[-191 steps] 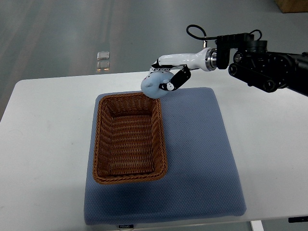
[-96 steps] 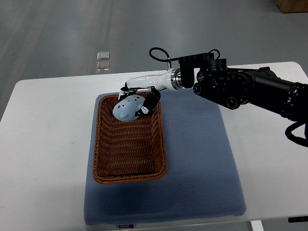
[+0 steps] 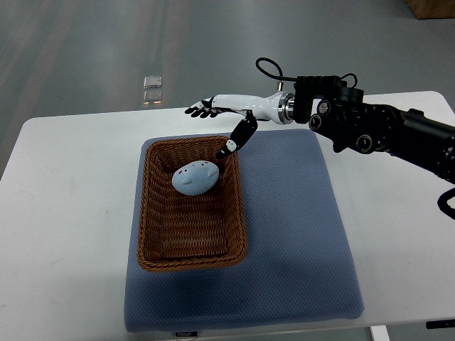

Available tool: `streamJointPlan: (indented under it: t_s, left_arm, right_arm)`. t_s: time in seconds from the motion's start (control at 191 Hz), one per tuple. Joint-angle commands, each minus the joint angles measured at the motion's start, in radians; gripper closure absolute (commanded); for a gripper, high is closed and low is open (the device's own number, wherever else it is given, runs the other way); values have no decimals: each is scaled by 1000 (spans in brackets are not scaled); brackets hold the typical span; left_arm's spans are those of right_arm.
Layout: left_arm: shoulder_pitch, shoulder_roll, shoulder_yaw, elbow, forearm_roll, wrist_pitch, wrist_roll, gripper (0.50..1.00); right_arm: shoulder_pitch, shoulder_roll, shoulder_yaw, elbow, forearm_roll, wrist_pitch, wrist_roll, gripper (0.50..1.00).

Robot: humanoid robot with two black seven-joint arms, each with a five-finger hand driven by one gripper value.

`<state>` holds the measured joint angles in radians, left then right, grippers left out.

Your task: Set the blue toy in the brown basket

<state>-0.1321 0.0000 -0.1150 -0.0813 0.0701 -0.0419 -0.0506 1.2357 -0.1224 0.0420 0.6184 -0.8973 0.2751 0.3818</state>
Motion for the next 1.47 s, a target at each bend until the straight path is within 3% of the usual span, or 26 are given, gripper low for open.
streamJointPlan:
  t_s: [0.0,0.215,0.649,0.916,1.047,1.466]
  left_arm:
    - [0,0,0,0,-1,0,0,500]
    - [0,0,1,0,0,-1,0,500]
    - [-3,0,1,0,1,-1,0,500]
    - [-3,0,1,0,1,-1,0,500]
    - [-3,0,1,0,1,-1,0,500]
    - [-3,0,1,0,1,-1,0,500]
  right_arm:
    - [-38,-36,62,-23,101,-19,-20,595]
    - [-206,-71,303,-109,287,-68,-40,595]
    - [-446,-52,711,-109,472,-131,-38,595]
    - [-463,-33,754,-106,546,-165,-41,595]
    - [-464,-29,754,-103,574,-172,-83,595]
    - [-463,-34,753,-103,575,-168,-75,593]
